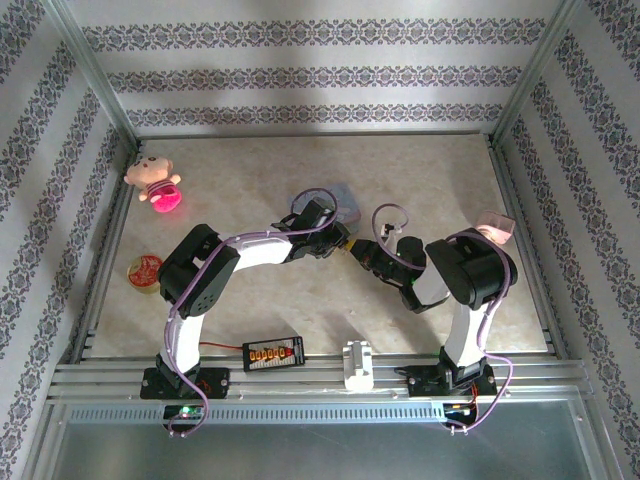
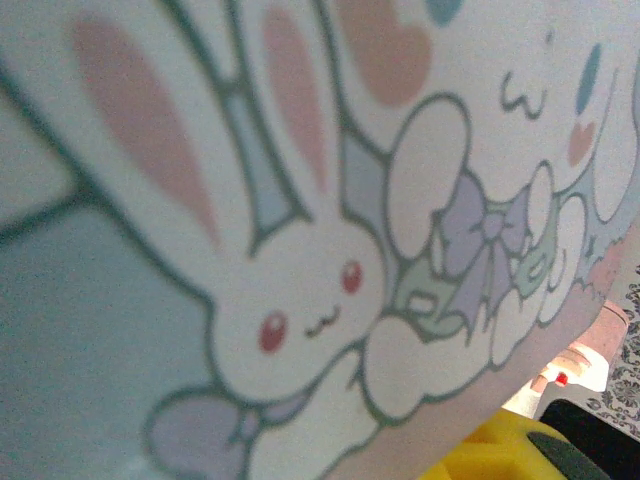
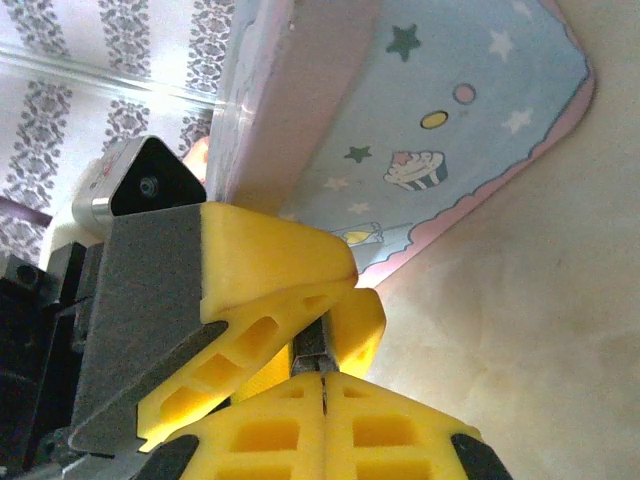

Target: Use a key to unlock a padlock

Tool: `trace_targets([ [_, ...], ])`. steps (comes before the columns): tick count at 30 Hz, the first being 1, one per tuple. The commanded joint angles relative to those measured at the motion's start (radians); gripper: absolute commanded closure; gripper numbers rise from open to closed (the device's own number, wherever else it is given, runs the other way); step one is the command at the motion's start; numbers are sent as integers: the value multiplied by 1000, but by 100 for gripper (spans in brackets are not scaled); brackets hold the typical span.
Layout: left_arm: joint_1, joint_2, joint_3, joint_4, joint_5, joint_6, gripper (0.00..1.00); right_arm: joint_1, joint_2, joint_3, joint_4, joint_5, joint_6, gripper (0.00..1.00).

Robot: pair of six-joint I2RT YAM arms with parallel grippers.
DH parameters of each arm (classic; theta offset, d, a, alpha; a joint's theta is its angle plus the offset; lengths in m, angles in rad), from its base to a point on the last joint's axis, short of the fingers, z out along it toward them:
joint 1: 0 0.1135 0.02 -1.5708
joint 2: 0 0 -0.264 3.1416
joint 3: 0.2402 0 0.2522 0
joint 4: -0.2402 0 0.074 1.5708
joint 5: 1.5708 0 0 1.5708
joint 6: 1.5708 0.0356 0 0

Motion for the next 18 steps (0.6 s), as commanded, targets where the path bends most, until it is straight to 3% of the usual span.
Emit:
trace_targets([
  [1,-22,-17,-8,112,98,-1,100,31,28,39,40,18,155,100],
  [9,-28,-10,-86,409,92,9,100,43,-6,37,41,62,372,100],
  [18,-39,1,-138,630,80,28,100,64,-13,49,40,97,543,100],
])
